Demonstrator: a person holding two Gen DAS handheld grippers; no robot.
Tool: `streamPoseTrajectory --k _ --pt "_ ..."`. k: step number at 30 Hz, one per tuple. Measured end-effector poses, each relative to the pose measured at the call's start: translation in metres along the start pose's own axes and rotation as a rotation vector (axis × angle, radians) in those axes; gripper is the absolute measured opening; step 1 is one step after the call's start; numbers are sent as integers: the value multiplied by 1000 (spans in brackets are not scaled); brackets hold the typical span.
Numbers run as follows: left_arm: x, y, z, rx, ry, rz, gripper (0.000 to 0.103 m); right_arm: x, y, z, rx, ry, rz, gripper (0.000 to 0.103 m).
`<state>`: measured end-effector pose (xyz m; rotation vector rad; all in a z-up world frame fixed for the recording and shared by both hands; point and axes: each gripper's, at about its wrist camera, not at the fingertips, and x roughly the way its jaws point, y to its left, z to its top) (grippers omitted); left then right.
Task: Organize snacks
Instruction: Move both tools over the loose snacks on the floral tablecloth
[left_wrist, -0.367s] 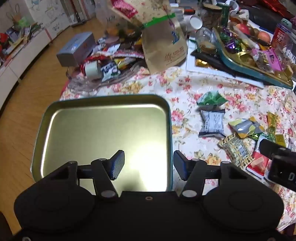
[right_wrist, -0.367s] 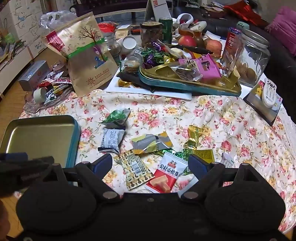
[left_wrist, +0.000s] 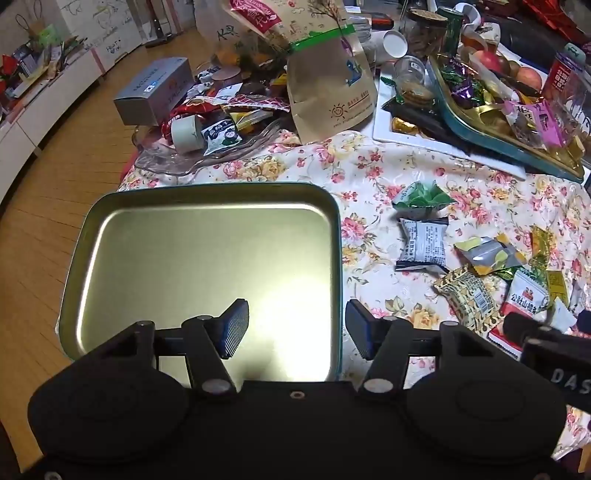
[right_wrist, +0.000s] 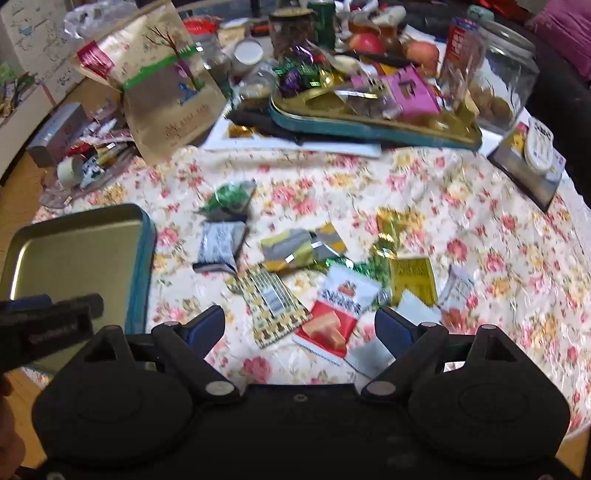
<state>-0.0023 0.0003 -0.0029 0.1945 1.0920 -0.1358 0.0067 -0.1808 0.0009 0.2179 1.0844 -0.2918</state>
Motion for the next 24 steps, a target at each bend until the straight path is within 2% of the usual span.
streamPoseTrajectory --k 6,16,24 --pt "3 -11 -4 34 20 8 62 2 -6 -2 -14 14 -45 92" --pt "3 -45 -6 83 42 -1 62 3 -30 0 35 23 -48 91" --pt "3 -62 -7 75 63 -17 62 3 -55 -1 95 40 -58 87"
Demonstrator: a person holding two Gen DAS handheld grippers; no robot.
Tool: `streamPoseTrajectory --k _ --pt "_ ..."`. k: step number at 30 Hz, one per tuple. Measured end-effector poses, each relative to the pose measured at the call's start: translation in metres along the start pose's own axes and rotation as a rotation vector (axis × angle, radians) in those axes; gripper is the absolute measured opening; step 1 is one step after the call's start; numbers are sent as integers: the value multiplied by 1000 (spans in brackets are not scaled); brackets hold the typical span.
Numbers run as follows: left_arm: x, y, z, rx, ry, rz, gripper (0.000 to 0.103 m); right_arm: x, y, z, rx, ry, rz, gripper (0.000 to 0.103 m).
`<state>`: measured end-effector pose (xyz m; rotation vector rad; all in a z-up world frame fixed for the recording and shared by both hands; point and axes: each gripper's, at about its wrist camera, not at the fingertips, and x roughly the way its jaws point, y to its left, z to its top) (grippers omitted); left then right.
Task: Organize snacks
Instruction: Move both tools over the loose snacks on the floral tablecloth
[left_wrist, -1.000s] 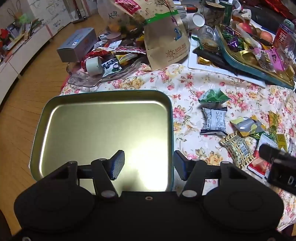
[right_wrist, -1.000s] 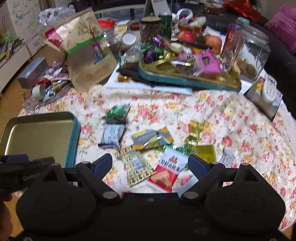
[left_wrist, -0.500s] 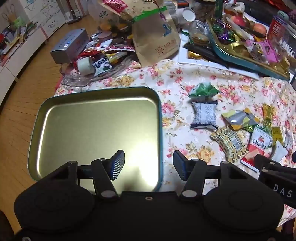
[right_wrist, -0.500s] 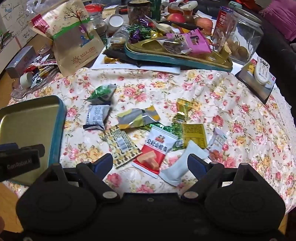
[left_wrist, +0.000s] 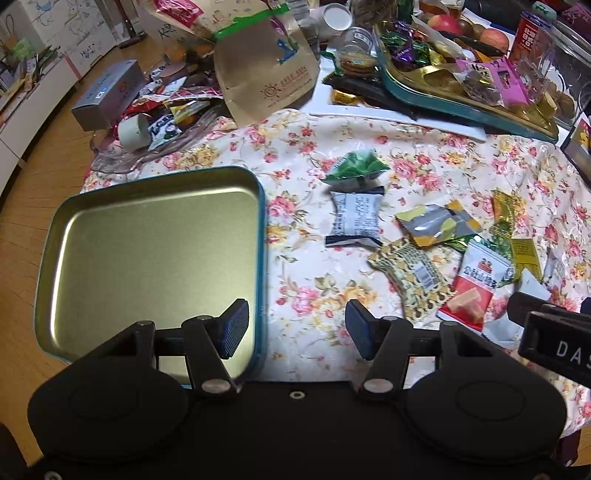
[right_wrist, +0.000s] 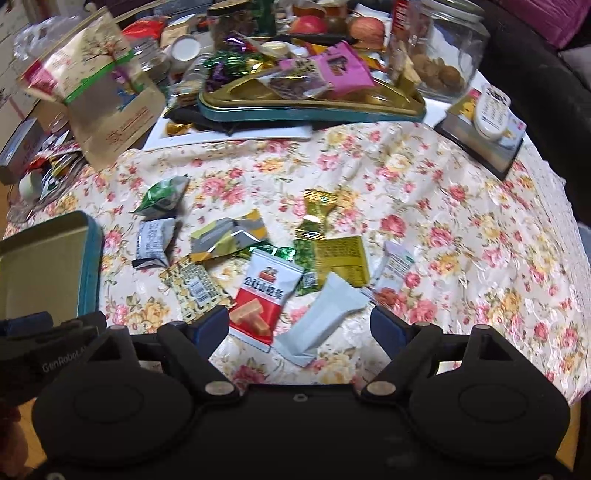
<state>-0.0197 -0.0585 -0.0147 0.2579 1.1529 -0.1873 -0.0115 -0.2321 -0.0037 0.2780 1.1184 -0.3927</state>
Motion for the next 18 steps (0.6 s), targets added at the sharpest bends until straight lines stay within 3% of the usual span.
streamPoseTrajectory --k 8,12,18 --pt "3 -15 2 29 5 21 62 2 -9 0 42 56 38 83" --pt "0 -16 10 -10 46 -36 62 -2 -9 4 88 70 52 81" --pt "-10 -25 23 2 -24 26 62 -9 -17 10 166 30 52 81"
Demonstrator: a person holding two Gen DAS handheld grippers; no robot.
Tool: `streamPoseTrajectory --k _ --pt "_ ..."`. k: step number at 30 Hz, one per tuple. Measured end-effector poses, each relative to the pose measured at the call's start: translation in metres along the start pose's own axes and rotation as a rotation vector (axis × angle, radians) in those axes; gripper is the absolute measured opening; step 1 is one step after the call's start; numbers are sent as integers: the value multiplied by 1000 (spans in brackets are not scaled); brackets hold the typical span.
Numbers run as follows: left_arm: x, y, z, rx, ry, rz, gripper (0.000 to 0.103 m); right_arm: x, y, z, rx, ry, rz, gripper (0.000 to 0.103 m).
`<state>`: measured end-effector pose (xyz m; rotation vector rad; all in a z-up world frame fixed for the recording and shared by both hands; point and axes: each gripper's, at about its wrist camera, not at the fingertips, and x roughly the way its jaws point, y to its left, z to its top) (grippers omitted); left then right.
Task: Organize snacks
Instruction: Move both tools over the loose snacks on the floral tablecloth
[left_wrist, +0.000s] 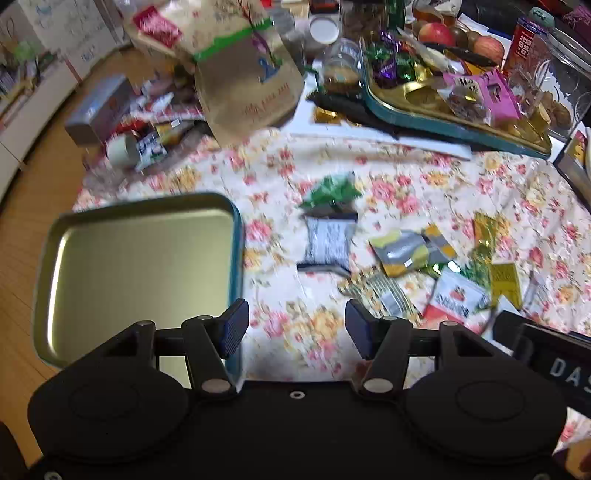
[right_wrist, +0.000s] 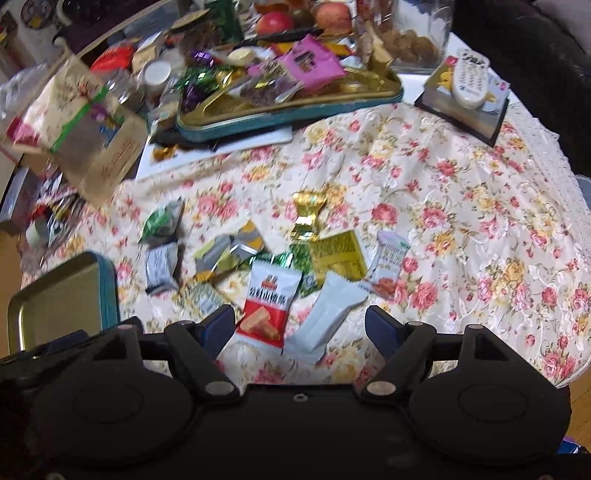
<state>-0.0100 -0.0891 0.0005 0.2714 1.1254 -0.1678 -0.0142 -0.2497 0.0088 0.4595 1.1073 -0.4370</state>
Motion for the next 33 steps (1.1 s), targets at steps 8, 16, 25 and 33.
streamPoseTrajectory --k 8,16,25,33 --pt "-3 -5 2 5 16 13 62 -10 -12 -3 21 -66 10 81" --pt "-21 -9 12 -6 -15 -8 62 -19 2 -6 -121 -105 20 80" --pt "-14 -23 21 46 77 -57 62 10 -43 -12 -155 2 -49 80" --pt "-5 -46 38 47 134 -113 59 16 -89 -1 -54 40 -4 76"
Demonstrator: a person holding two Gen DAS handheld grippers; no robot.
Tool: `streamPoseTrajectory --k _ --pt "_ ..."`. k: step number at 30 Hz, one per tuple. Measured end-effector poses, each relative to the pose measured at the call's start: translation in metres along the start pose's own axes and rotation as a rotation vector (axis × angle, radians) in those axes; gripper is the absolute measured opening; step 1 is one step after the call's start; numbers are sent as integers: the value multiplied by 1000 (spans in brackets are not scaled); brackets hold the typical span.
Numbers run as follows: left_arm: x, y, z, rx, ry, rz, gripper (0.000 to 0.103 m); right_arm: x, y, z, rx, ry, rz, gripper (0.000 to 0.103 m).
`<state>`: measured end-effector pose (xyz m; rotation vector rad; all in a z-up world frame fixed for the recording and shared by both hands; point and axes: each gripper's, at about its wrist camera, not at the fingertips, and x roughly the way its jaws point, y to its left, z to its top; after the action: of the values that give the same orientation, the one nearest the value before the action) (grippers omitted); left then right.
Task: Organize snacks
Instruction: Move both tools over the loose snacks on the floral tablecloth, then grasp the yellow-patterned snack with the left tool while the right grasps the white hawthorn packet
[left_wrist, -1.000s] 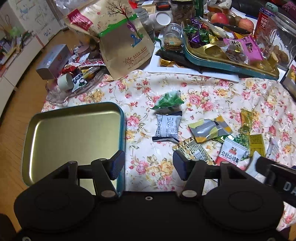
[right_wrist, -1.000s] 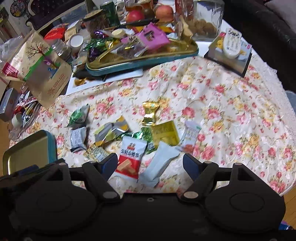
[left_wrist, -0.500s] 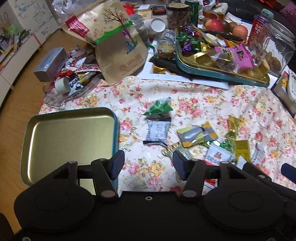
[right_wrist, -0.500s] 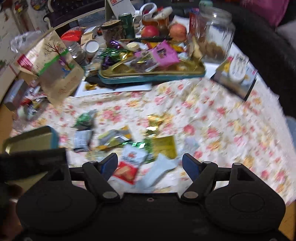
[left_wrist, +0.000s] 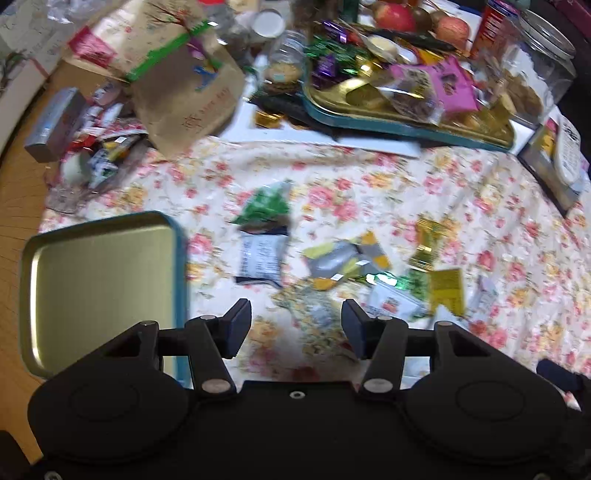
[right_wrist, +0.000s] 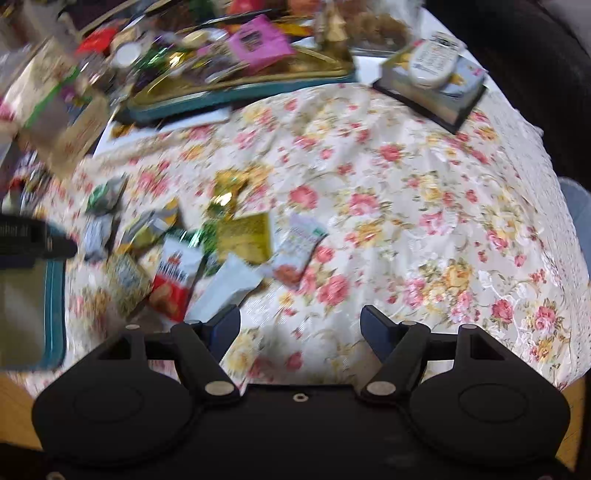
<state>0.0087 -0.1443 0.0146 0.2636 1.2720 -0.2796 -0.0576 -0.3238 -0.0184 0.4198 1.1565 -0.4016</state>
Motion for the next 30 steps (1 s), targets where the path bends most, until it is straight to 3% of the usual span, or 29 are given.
streamPoseTrajectory --k 4,9,12,13,16,24,30 --pt "6 -6 2 10 39 -51 59 8 -13 22 63 29 -36 76" --pt "12 -3 2 28 18 -9 59 23 -23 39 171 59 -22 75" --pt "14 7 4 11 23 -19 59 35 -13 48 173 96 27 58" --pt "15 11 5 -2 29 -25 59 38 -8 50 161 96 27 57" --pt "16 23 6 -43 37 -43 46 47 7 52 168 91 15 57" --pt "20 44 2 -85 37 -105 46 74 6 51 271 109 -52 55" --pt "33 49 -2 -145 70 -148 46 79 10 48 257 102 -78 54"
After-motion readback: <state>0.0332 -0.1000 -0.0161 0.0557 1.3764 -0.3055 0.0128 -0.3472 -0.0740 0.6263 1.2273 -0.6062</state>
